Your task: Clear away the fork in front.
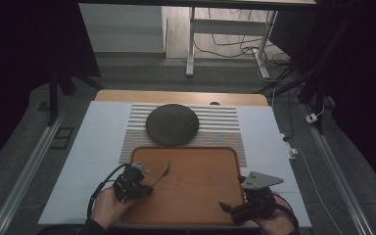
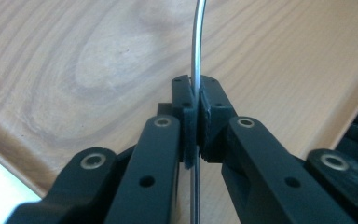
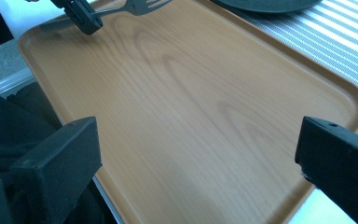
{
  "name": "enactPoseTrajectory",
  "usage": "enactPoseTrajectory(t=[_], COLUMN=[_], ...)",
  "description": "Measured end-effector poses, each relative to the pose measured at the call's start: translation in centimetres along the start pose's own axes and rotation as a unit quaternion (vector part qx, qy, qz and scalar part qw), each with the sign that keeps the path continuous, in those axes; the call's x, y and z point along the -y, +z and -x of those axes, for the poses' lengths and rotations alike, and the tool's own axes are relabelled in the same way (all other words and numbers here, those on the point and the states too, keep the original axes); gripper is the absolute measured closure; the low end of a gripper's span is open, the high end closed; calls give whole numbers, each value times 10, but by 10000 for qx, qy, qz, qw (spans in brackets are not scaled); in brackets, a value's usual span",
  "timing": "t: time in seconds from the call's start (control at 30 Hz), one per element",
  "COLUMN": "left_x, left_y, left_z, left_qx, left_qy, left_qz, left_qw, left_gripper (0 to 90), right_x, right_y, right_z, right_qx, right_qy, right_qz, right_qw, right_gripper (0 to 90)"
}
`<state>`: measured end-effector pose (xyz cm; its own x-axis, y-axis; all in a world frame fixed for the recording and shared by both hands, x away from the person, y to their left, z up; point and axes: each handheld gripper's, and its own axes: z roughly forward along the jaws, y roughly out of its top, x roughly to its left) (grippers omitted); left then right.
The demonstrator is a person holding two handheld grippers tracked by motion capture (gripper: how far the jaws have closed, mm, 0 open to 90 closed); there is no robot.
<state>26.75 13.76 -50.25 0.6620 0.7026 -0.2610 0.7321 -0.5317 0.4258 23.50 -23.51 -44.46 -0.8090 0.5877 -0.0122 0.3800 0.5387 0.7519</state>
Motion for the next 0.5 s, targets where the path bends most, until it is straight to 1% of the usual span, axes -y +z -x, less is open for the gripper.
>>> enactPoseTrajectory(t=[0.27, 0.4, 0.47, 0.5], left_x=[-1, 0, -1, -1], left_y=[11, 11, 10, 9], left_z=[0, -1, -2, -2], left_qx=[-128, -66, -54, -23], left_qy=[-10, -30, -10, -1], left_qz=[-203, -163, -149, -91], left_qw=[9997, 9998, 9999, 10000], left_gripper=[853, 839, 810, 792], right_x=[7, 10, 11, 11], right_y=[-5, -7, -8, -8], right_z=[1, 2, 3, 3], right_qx=[60, 83, 92, 88], right_qy=[82, 102, 119, 126], right_qz=[-82, -94, -109, -92], right_qw=[9999, 9999, 9998, 9998], right_gripper=[4, 4, 4, 4])
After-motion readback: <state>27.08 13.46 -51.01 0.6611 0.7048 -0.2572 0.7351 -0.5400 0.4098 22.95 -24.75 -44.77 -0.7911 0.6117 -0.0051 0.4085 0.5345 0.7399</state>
